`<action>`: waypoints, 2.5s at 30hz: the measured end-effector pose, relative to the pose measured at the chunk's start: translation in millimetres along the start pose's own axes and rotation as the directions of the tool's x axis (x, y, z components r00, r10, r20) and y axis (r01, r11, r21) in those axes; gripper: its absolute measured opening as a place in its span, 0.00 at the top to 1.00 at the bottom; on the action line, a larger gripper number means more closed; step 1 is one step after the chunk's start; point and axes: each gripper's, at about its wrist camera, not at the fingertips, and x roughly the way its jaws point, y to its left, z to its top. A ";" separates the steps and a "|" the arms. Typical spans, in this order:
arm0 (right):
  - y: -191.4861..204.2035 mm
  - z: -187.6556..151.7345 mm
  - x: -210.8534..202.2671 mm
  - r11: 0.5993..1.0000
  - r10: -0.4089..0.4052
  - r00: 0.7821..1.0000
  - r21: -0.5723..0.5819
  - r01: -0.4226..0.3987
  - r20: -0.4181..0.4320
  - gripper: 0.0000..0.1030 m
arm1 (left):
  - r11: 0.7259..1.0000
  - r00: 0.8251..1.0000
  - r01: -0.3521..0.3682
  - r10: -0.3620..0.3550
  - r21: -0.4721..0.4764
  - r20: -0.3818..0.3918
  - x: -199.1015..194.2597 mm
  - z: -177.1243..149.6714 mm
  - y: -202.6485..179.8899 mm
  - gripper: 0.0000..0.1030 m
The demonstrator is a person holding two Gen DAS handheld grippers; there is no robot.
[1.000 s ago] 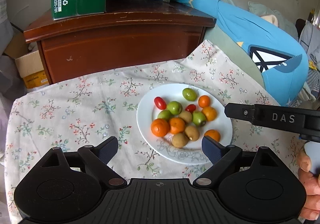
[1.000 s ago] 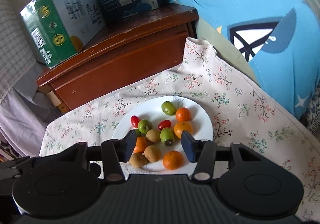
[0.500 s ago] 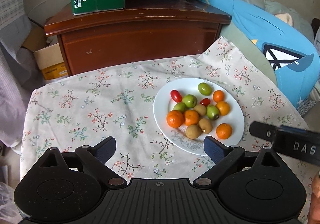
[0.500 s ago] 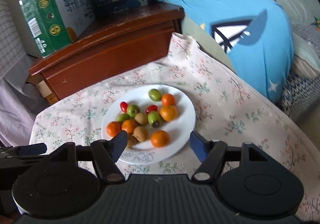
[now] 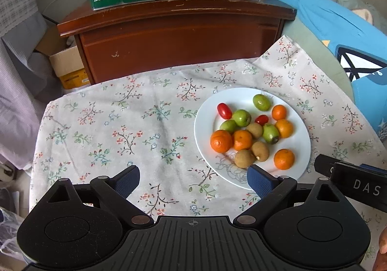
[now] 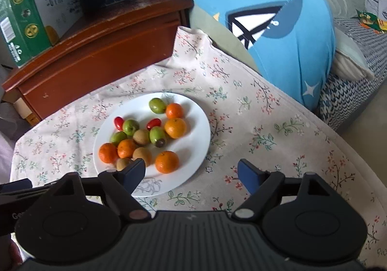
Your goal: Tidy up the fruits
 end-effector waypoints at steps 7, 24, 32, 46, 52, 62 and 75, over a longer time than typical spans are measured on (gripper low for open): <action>0.2 -1.2 8.1 1.000 -0.024 0.999 0.007 0.024 -0.028 0.19 | 1.000 1.000 -0.022 0.022 0.005 -0.001 4.6 0.6 2.7 0.06; 9.3 -7.9 28.2 0.997 -0.064 0.995 -0.038 0.061 -0.072 0.18 | 0.996 0.998 -0.065 0.066 0.063 -0.020 21.5 -0.6 -4.9 0.06; 9.2 -7.7 32.0 0.997 -0.063 0.995 -0.042 0.060 -0.072 0.18 | 0.994 0.996 -0.080 0.082 0.070 -0.029 28.5 -0.1 -4.4 0.06; 9.8 -9.5 41.0 0.998 -0.047 0.995 -0.042 0.043 -0.085 0.18 | 0.994 0.994 -0.093 0.096 0.063 -0.044 36.8 0.3 -3.8 0.06; 10.8 -10.0 44.2 0.997 -0.062 0.995 -0.055 0.058 -0.079 0.18 | 0.993 0.994 -0.096 0.099 0.070 -0.051 38.6 -1.2 -6.8 0.06; 12.6 -12.7 49.6 0.995 -0.075 0.994 -0.079 0.069 -0.074 0.18 | 0.990 0.992 -0.113 0.118 0.084 -0.054 41.3 -2.9 -8.7 0.06; 12.8 -13.6 50.1 0.994 -0.077 0.995 -0.085 0.071 -0.068 0.18 | 0.990 0.991 -0.115 0.120 0.086 -0.055 40.9 -3.5 -9.1 0.06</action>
